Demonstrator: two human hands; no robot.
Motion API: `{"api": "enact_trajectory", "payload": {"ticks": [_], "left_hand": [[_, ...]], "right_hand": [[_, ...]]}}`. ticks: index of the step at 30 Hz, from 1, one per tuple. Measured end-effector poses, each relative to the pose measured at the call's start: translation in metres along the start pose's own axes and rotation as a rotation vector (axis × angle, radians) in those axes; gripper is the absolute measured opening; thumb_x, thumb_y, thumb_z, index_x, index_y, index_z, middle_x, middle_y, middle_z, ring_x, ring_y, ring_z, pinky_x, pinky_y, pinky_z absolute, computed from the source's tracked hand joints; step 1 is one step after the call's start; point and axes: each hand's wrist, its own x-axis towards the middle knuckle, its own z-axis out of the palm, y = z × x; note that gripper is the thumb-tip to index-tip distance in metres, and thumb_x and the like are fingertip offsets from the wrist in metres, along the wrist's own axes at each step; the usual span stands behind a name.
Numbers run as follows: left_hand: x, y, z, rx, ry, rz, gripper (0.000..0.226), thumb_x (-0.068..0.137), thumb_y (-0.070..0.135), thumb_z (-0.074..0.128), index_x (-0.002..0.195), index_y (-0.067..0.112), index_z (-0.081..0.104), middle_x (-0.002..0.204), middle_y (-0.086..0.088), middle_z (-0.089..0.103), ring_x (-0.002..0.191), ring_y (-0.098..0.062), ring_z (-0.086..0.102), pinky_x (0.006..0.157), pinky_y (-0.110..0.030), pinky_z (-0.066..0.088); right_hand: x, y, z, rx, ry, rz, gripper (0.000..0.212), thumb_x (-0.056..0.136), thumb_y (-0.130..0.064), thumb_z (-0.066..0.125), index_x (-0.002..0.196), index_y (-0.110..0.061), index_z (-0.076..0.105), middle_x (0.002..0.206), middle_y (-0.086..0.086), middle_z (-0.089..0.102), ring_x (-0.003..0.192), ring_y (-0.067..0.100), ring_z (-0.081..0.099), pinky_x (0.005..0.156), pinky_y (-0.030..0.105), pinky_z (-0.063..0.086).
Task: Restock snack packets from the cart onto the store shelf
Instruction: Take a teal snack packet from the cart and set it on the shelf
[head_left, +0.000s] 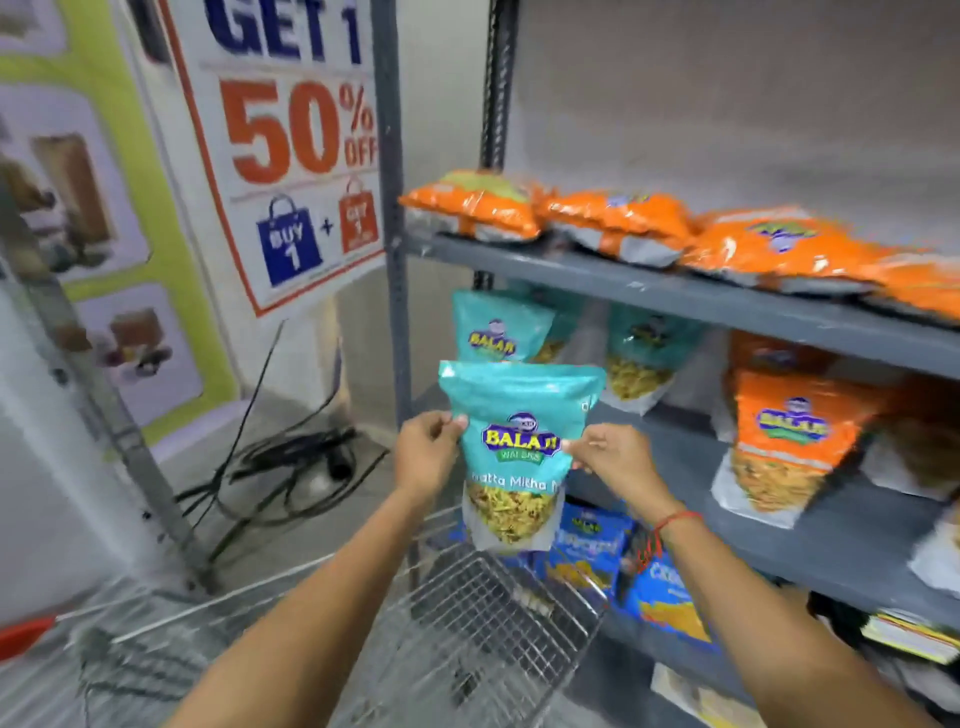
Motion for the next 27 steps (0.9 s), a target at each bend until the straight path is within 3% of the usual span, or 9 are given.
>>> {"api": "enact_trajectory", "payload": {"ticks": [4, 6, 8, 12, 17, 20, 25, 27], "left_hand": [[0.033, 0.071, 0.02, -0.054, -0.076, 0.05, 0.053, 0.061, 0.055, 0.065, 0.066, 0.002, 0.059, 0.062, -0.009, 0.059, 0.059, -0.016, 0.049, 0.065, -0.035, 0.046], [0.041, 0.099, 0.03, -0.07, -0.115, 0.044, 0.041, 0.058, 0.053, 0.069, 0.062, 0.013, 0.063, 0.066, -0.008, 0.062, 0.062, -0.017, 0.054, 0.073, -0.044, 0.056], [0.036, 0.124, 0.036, -0.057, -0.14, 0.051, 0.026, 0.064, 0.044, 0.072, 0.057, 0.02, 0.064, 0.064, -0.004, 0.065, 0.061, -0.017, 0.057, 0.077, -0.046, 0.057], [0.021, 0.153, 0.048, -0.053, -0.179, 0.069, 0.034, 0.08, 0.025, 0.072, 0.05, 0.017, 0.058, 0.054, 0.001, 0.056, 0.058, -0.017, 0.049, 0.068, -0.032, 0.045], [0.019, 0.148, 0.065, -0.053, -0.192, 0.048, 0.031, 0.083, 0.018, 0.07, 0.054, 0.018, 0.058, 0.053, 0.002, 0.055, 0.05, -0.011, 0.048, 0.062, -0.029, 0.046], [0.021, 0.133, 0.076, -0.05, -0.206, 0.036, 0.024, 0.084, 0.016, 0.069, 0.062, 0.012, 0.061, 0.054, 0.001, 0.056, 0.046, -0.008, 0.049, 0.052, -0.024, 0.044], [0.042, 0.096, 0.107, -0.02, -0.159, -0.056, 0.023, 0.078, 0.026, 0.073, 0.057, 0.019, 0.065, 0.064, -0.002, 0.065, 0.066, -0.021, 0.057, 0.071, -0.035, 0.049], [0.056, 0.082, 0.124, -0.025, -0.137, -0.096, 0.023, 0.074, 0.026, 0.075, 0.053, 0.024, 0.066, 0.078, -0.01, 0.074, 0.075, -0.024, 0.062, 0.078, -0.042, 0.055]], "right_hand": [[-0.015, -0.054, -0.051, 0.145, 0.18, -0.015, 0.017, 0.075, -0.013, 0.075, 0.071, 0.002, 0.069, 0.057, 0.007, 0.064, 0.045, 0.003, 0.053, 0.046, 0.015, 0.042], [-0.024, -0.075, -0.069, 0.205, 0.228, -0.028, 0.015, 0.074, -0.011, 0.075, 0.072, 0.003, 0.07, 0.058, 0.006, 0.065, 0.047, 0.005, 0.054, 0.044, 0.014, 0.043], [-0.032, -0.089, -0.083, 0.231, 0.255, -0.03, 0.014, 0.075, -0.012, 0.075, 0.065, -0.005, 0.069, 0.052, 0.001, 0.064, 0.047, 0.007, 0.054, 0.043, 0.015, 0.044], [-0.04, -0.095, -0.1, 0.256, 0.292, -0.003, 0.013, 0.076, -0.012, 0.074, 0.067, -0.005, 0.068, 0.061, 0.009, 0.064, 0.056, 0.016, 0.054, 0.045, 0.019, 0.044], [-0.037, -0.078, -0.103, 0.27, 0.305, 0.05, 0.012, 0.077, -0.01, 0.072, 0.068, -0.006, 0.065, 0.063, 0.007, 0.065, 0.057, 0.011, 0.057, 0.046, 0.013, 0.047], [-0.026, -0.058, -0.101, 0.257, 0.316, 0.086, 0.01, 0.078, -0.012, 0.072, 0.07, -0.006, 0.066, 0.073, 0.012, 0.067, 0.066, 0.016, 0.058, 0.053, 0.019, 0.047], [0.006, -0.02, -0.096, 0.269, 0.355, 0.172, 0.018, 0.078, -0.01, 0.071, 0.062, -0.015, 0.066, 0.066, 0.002, 0.068, 0.063, 0.013, 0.058, 0.057, 0.022, 0.048], [0.024, -0.004, -0.096, 0.253, 0.383, 0.2, 0.017, 0.077, -0.011, 0.072, 0.062, -0.016, 0.067, 0.062, -0.001, 0.067, 0.061, 0.012, 0.058, 0.057, 0.022, 0.048]]}}
